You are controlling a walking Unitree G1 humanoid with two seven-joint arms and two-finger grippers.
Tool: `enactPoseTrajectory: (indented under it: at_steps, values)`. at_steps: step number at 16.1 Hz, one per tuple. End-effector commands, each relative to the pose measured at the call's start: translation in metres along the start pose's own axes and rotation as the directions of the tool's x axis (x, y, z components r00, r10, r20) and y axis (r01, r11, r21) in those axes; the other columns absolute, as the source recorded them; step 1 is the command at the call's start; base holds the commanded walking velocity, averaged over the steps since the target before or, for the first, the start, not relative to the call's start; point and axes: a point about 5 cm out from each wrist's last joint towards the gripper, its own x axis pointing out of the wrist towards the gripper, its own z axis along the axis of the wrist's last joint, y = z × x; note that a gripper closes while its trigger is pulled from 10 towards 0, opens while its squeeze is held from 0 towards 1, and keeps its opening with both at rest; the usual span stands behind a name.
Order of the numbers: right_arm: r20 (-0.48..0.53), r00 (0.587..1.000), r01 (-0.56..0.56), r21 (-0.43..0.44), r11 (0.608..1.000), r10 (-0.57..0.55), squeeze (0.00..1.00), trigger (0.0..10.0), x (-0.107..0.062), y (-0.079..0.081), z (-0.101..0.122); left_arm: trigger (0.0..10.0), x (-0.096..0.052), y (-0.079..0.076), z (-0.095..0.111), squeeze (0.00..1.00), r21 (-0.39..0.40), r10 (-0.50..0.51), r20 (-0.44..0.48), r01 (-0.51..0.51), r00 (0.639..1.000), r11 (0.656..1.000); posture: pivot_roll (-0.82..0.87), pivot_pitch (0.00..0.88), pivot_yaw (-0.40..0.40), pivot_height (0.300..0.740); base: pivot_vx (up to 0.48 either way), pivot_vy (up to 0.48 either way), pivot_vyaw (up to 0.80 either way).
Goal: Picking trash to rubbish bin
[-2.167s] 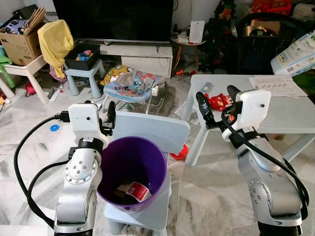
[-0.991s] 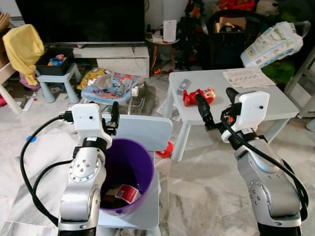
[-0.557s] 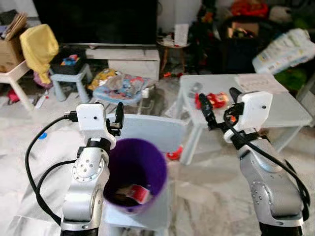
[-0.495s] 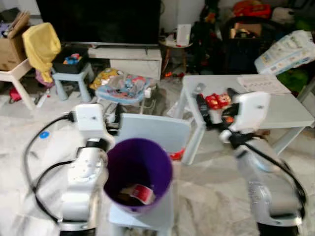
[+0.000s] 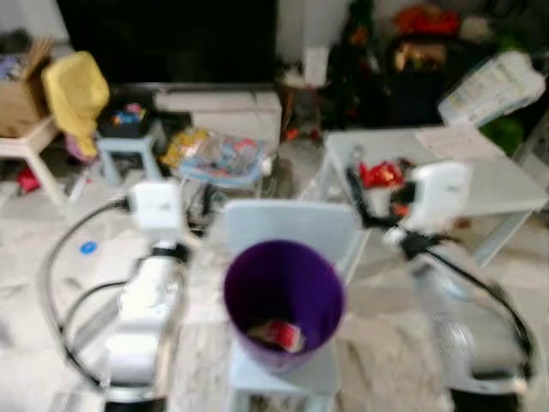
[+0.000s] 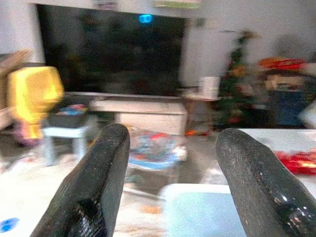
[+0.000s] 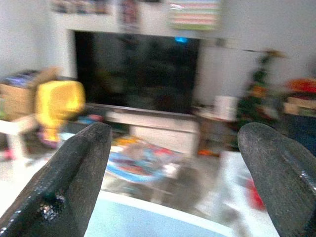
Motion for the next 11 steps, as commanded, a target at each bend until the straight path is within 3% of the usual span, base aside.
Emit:
enactPoseTrajectory:
  at_steps: [1,7,11]
  values:
    - [0.004,1.0,0.029,-0.013,0.999,-0.029,0.0,10.0,-0.0025,-0.0092,0.002,10.0,0.0016,-0.0081,0.0006,0.0,-0.015,-0.027,-0.001,0.027,1.0,1.0,-0.03,0.025,-0.051,0.74,0.0,0.349,0.0]
    - [0.001,0.999,0.036,-0.011,0.999,-0.036,0.0,10.0,-0.0028,-0.0096,0.0018,10.0,0.0027,-0.0124,0.0023,0.0,-0.023,-0.039,0.013,0.039,0.999,0.999,-0.04,0.027,-0.048,0.74,0.0,0.0,0.0]
    - [-0.008,0.999,0.037,-0.013,0.999,-0.037,0.0,10.0,-0.0024,-0.01,0.0008,10.0,0.0052,-0.013,0.0036,0.0,-0.033,-0.043,0.017,0.043,0.999,0.999,-0.04,0.028,-0.045,0.74,0.0,0.0,-0.8]
